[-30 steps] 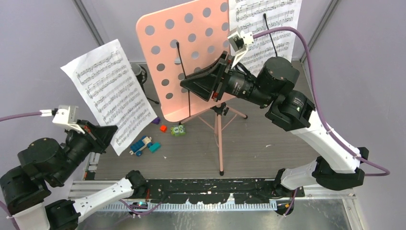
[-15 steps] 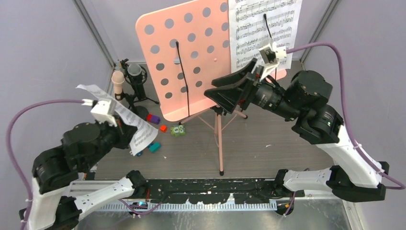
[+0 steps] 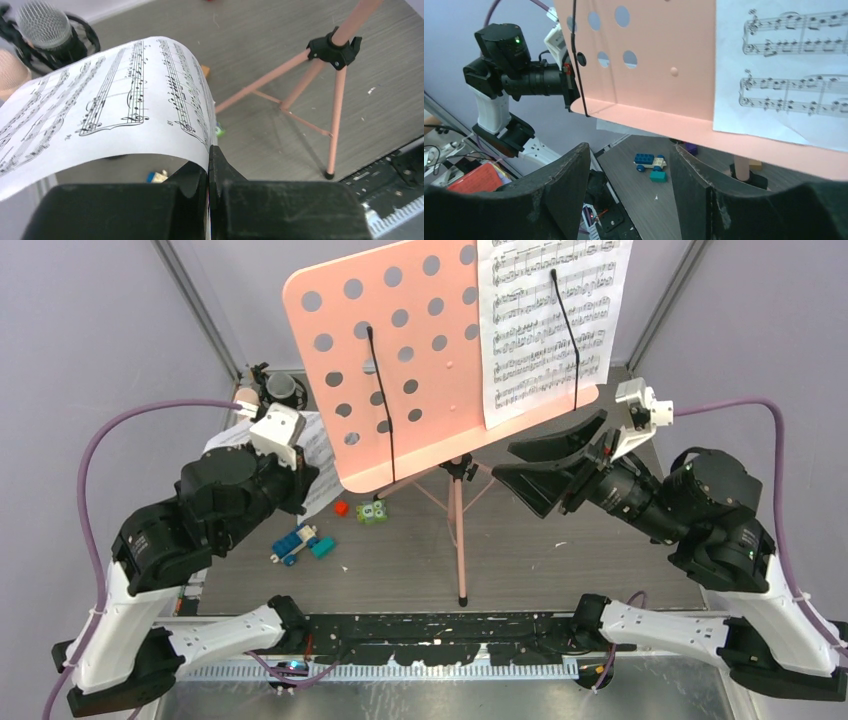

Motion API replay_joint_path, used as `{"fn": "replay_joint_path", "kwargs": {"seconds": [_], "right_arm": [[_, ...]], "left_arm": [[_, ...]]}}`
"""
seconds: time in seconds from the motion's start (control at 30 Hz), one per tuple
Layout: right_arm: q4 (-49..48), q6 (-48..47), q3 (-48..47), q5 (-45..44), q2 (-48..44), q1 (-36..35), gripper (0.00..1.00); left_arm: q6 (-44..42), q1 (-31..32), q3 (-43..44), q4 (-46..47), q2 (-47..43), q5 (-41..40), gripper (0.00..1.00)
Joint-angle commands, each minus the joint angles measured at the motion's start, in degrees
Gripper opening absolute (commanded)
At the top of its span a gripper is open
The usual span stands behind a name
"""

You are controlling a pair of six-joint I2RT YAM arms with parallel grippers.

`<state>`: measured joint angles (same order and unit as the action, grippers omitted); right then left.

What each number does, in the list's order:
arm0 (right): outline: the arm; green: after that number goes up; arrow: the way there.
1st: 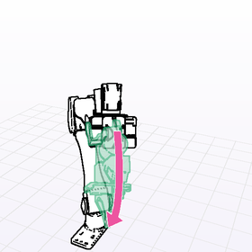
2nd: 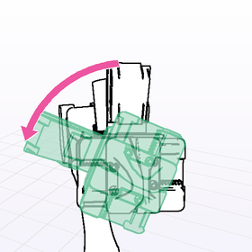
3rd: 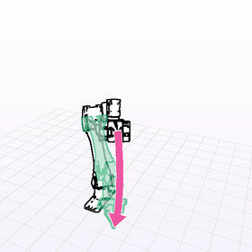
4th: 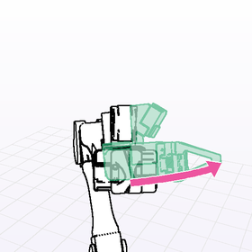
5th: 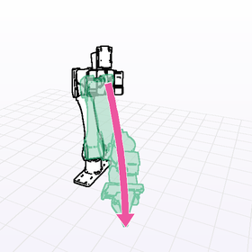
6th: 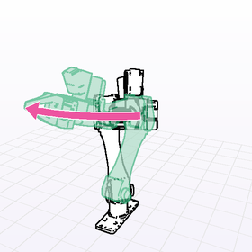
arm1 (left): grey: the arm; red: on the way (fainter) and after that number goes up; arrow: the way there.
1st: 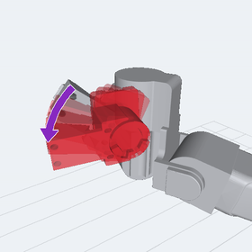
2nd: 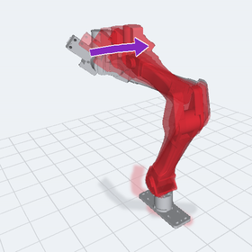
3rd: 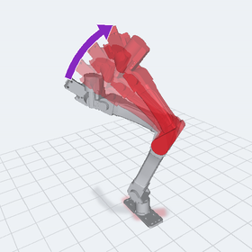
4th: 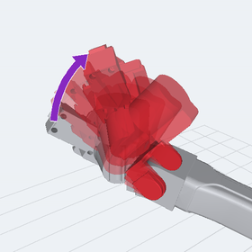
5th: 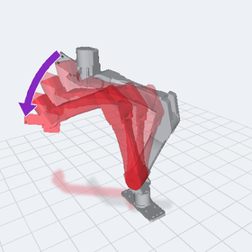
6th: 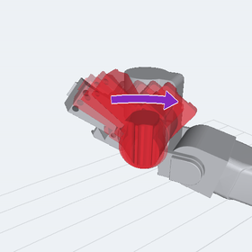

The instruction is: Pack up the instrument practice props

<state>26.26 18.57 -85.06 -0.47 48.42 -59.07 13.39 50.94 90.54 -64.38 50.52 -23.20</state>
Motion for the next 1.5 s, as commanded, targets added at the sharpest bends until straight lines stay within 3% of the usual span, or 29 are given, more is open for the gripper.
{"fn": "replay_joint_path", "kwargs": {"seconds": [0.0,0.4,0.67,0.83,1.17,1.47], "right_arm": [[0.7,-0.4,3.6,-5.0,-3.4,0.1,0.64],[2.2,1.9,10.7,-9.7,-9.2,0.2,0.67],[2.8,3.1,12.4,-11.1,-11.0,0.1,0.67],[3.3,3.1,12.5,-11.4,-10.8,0.1,0.67],[3.6,3.9,14.1,-12.8,-12.2,0.1,0.68],[6.2,3.2,14.4,-16.4,-13.9,0.1,0.70]], "left_arm": [[-10.1,0.0,2.3,8.2,1.7,-1.8,0.00],[-19.9,-3.3,6.5,18.2,6.9,-3.8,0.00],[-16.9,-21.4,6.4,20.8,9.0,12.9,0.00],[-16.3,-25.1,7.6,22.9,11.2,19.0,0.00],[-10.8,-39.7,19.0,25.1,25.3,40.8,0.00],[-4.5,-42.0,30.1,27.0,45.2,51.6,0.00]]}}
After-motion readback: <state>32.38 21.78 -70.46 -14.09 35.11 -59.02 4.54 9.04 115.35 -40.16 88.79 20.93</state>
